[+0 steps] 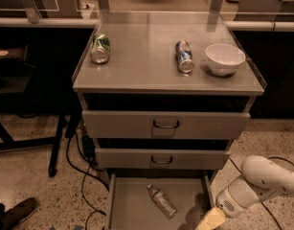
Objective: Pick water bottle from bottom drawer and place on counter
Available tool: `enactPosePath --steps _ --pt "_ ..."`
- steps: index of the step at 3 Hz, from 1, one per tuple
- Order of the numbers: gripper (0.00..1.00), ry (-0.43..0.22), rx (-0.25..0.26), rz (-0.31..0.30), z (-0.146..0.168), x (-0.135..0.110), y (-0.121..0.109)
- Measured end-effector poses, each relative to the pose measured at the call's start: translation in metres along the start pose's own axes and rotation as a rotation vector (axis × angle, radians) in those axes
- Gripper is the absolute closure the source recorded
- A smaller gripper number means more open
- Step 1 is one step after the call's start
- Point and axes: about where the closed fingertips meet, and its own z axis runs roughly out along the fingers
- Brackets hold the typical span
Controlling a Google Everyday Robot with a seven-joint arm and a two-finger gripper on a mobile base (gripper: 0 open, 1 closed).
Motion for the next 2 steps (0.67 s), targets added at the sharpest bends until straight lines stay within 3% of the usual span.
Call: enactPosePath --steps 2 --pt "0.00 -0.147 0.028 0.084 0.039 0.002 -0.031"
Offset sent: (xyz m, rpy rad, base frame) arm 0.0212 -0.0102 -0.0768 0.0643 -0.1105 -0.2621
